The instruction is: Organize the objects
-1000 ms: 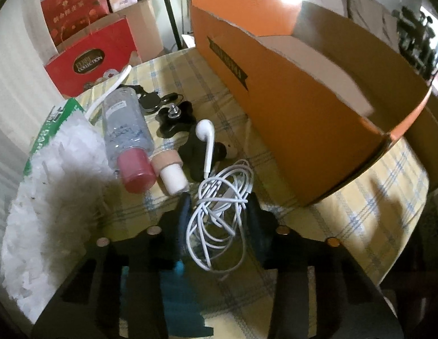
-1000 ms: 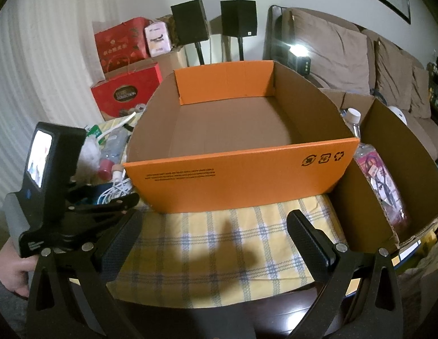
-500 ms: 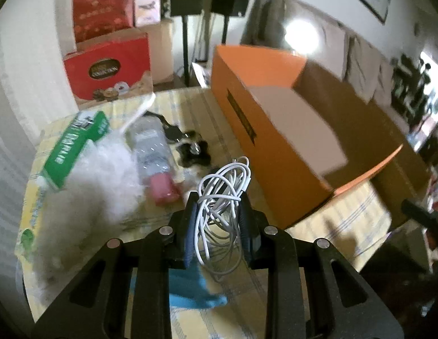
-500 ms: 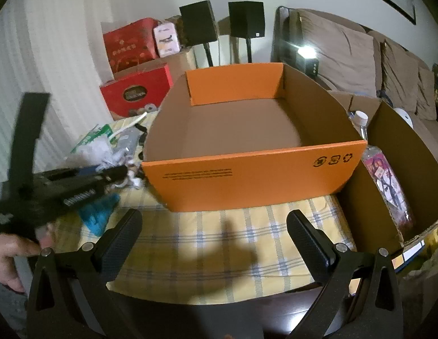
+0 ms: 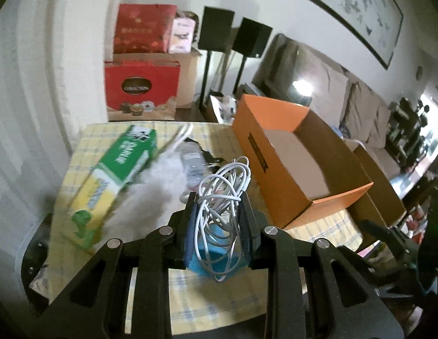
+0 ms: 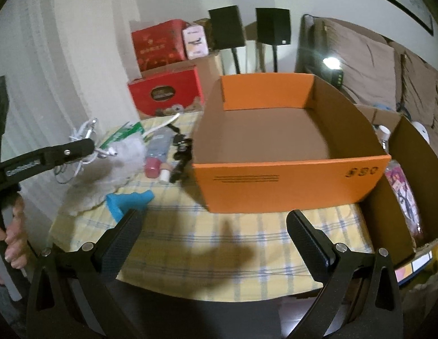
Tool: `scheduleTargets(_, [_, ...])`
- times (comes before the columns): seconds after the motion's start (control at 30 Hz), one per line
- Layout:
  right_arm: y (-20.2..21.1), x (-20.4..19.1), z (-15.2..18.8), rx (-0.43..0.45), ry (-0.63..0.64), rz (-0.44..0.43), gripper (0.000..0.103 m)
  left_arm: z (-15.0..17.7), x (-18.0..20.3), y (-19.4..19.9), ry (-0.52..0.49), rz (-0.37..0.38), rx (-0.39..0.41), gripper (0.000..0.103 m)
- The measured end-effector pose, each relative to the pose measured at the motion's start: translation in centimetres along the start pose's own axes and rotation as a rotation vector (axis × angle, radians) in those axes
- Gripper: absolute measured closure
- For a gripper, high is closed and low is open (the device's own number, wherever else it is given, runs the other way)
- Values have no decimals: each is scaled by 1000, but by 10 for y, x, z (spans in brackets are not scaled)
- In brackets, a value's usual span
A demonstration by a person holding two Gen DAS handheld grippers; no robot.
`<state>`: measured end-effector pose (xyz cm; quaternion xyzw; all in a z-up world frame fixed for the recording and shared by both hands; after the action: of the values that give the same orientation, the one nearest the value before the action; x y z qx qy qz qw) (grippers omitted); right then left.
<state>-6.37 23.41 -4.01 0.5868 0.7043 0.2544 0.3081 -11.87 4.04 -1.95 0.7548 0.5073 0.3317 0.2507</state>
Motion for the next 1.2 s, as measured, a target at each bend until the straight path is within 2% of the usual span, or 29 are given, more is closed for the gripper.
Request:
scheduleTargets(0.33, [-16,-42,2,-37,58,-65,0,27,-40,33,71,-48,25,78])
scheduleTargets(0.73, [-44,-72,-5,-80,80,-119,2,46,-68,41,113,-77,25,78])
scheduleTargets(0.8, [-50,-73,-10,-81,72,-125,6,46,-70,41,114,-79,25,78])
scheduleTargets(1.07, [-83,-80,-30,-106,126,-93,47,45,-75,36,125,-69,26,78])
scheduleTargets(1.2, [-107,-79,-32,-151,112,-94,60,45,-77,33,128,-64,21,78])
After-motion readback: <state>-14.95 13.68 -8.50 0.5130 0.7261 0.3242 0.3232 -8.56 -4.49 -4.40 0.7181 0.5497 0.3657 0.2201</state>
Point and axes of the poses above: each gripper's, at about its wrist camera, not at the fingertips, and y roughly against the way its jaws point, x to its right, z to its underside, the point moved 7 cm from there along -y, roughly the way its jaws point, and after that the axes turned 4 degrees about -x, right-handed, at the moved point
